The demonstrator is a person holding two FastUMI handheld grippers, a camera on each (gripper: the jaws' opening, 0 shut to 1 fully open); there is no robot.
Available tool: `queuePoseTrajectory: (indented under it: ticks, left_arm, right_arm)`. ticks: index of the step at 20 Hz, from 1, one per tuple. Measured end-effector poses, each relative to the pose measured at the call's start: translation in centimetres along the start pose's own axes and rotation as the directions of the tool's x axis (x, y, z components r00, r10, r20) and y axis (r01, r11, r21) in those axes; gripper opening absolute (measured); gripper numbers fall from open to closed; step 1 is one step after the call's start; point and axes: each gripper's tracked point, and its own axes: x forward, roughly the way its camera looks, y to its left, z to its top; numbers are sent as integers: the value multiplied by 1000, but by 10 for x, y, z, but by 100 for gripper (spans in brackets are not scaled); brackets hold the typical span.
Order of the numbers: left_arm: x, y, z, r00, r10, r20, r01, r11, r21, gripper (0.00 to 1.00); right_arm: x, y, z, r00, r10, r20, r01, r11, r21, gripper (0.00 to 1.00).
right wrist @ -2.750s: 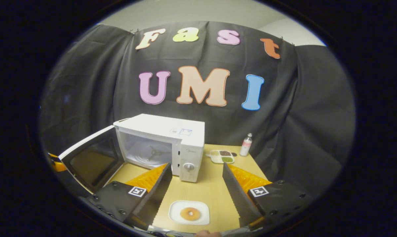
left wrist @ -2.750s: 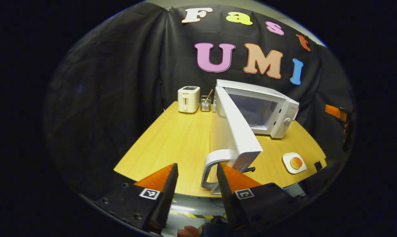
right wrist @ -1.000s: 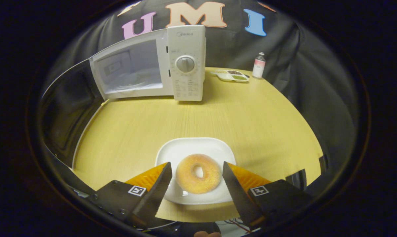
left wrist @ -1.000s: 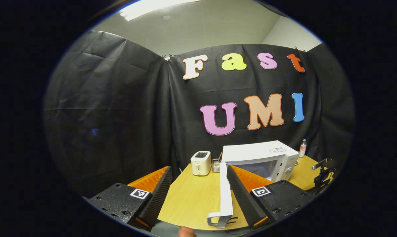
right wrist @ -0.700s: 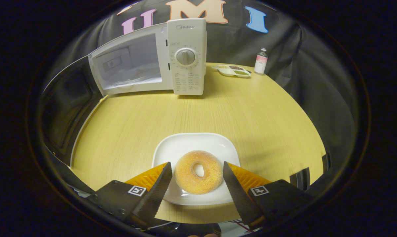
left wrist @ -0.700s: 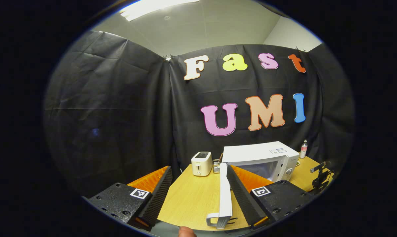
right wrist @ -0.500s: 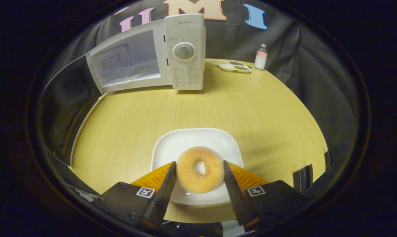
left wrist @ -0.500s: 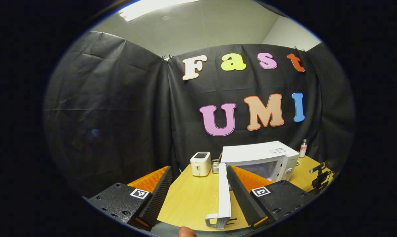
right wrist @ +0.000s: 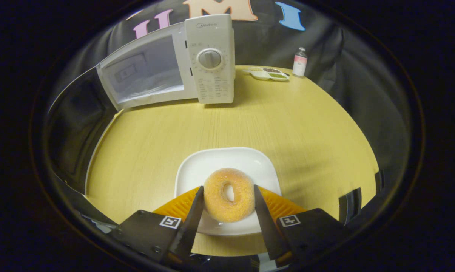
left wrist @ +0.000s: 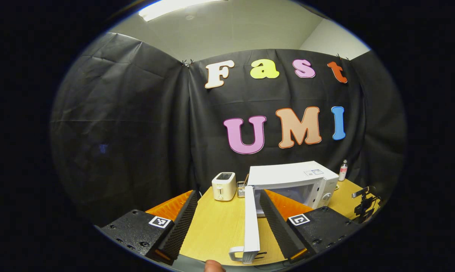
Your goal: Open the microwave oven with the left hand, put the food in, and close the microwave oven.
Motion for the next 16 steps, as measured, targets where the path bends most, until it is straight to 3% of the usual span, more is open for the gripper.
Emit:
queuePoseTrajectory:
  ticks: [3, 4, 5, 7, 9, 13, 14, 16]
  left_arm:
    - [2, -1, 0, 1000, -13, 3, 13, 1000, 2, 97]
    - [3, -2, 1, 1000, -17, 5, 17, 1000, 8, 97]
    - [5, -4, 2, 1000, -26, 6, 26, 1000, 13, 97]
    - [7, -7, 0, 999, -39, 1, 39, 999, 19, 100]
    - [7, -8, -4, 999, -47, -6, 47, 999, 15, 97]
    - [7, -6, -11, 999, -48, -20, 48, 999, 3, 100]
    - [5, -6, -12, 999, -48, -21, 48, 999, 1, 97]
    - [3, -4, -14, 999, -45, -21, 45, 999, -8, 97]
  right_arm:
    - [-3, 8, 7, 999, 43, -4, -43, 995, 92, 73]
    - [-5, 13, 10, 998, 63, -2, -62, 989, 135, 78]
    - [-7, 18, 16, 997, 82, 1, -81, 980, 180, 73]
    - [-11, 28, 29, 994, 106, 18, -108, 966, 237, 73]
    - [-15, 43, 43, 989, 144, 41, -150, 948, 280, 73]
    - [-22, 76, 73, 970, 230, 80, -242, 877, 415, 73]
    - [-23, 85, 81, 965, 245, 95, -261, 857, 444, 78]
    - [-27, 104, 101, 951, 280, 135, -310, 821, 480, 73]
